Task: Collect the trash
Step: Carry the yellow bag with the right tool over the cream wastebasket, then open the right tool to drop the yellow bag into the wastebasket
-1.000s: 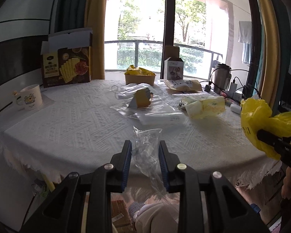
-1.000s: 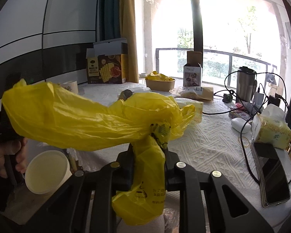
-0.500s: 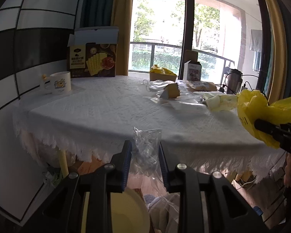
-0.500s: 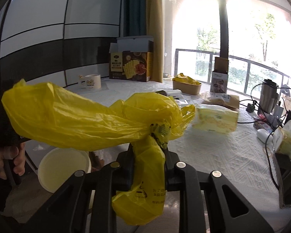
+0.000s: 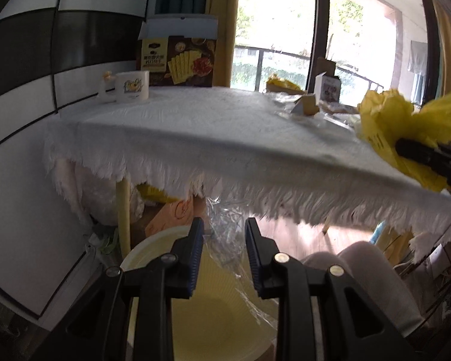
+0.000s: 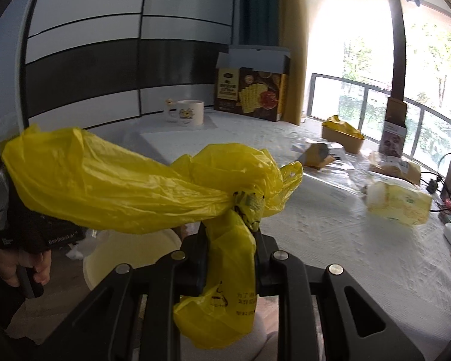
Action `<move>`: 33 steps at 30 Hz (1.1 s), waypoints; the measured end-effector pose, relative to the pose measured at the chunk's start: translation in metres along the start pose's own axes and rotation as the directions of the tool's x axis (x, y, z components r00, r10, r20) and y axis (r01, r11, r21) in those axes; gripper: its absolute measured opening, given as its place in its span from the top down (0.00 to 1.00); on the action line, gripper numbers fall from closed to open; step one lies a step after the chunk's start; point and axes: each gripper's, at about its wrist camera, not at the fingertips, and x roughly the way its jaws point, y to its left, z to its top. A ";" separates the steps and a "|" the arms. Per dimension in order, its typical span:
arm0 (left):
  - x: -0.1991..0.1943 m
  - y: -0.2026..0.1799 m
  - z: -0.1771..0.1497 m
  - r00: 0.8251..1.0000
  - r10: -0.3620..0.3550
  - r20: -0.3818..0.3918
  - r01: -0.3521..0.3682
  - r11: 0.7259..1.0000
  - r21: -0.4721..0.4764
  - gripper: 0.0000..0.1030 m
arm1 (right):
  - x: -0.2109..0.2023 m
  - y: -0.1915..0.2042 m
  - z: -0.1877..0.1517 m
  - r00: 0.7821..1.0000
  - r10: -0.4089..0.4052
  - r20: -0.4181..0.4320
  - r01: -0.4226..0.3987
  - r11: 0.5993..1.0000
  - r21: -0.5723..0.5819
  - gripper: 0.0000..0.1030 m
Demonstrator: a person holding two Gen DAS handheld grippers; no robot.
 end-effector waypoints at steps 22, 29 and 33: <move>-0.033 0.067 -0.027 0.993 0.120 0.020 -0.115 0.979 -0.169 0.31 | 0.084 0.076 -0.014 0.950 0.263 -0.168 -0.270 0.963 -0.023 0.80; -0.054 0.094 -0.035 0.977 0.214 0.021 -0.205 0.956 -0.208 0.30 | 0.117 0.101 -0.029 0.898 0.338 -0.282 -0.358 0.934 -0.018 0.74; -0.057 0.099 -0.035 0.972 0.233 0.022 -0.222 0.950 -0.219 0.30 | 0.126 0.110 -0.033 0.878 0.367 -0.308 -0.390 0.921 -0.015 0.55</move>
